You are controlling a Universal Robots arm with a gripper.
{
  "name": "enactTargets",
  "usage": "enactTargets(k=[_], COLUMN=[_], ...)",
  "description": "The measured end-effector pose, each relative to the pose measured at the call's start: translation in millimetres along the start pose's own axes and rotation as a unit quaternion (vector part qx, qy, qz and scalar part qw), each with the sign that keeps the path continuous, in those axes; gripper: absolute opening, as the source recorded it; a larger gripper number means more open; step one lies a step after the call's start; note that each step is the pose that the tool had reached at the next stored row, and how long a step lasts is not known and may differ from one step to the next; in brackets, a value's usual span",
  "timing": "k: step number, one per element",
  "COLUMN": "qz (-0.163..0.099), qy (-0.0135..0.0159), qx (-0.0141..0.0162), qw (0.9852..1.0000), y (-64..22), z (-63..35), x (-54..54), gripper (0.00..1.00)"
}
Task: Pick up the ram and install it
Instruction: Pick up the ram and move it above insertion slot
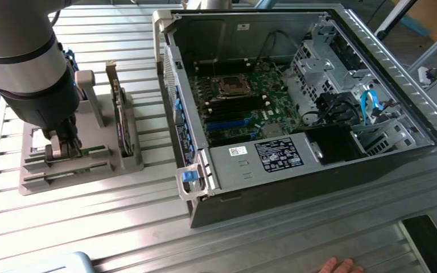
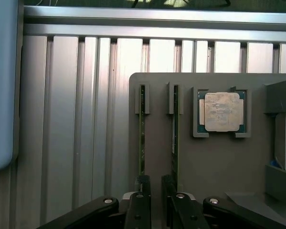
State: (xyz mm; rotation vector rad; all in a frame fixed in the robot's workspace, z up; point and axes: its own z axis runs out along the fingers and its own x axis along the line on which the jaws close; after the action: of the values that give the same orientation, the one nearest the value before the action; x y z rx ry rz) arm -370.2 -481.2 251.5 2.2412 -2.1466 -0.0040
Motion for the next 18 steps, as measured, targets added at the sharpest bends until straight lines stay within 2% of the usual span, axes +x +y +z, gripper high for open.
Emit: enactTargets(k=[18], qz=[0.000], qy=[0.0000], qx=[0.0000], qw=[1.0000], y=[-0.2], z=[9.3], x=[0.1], gripper=[0.24])
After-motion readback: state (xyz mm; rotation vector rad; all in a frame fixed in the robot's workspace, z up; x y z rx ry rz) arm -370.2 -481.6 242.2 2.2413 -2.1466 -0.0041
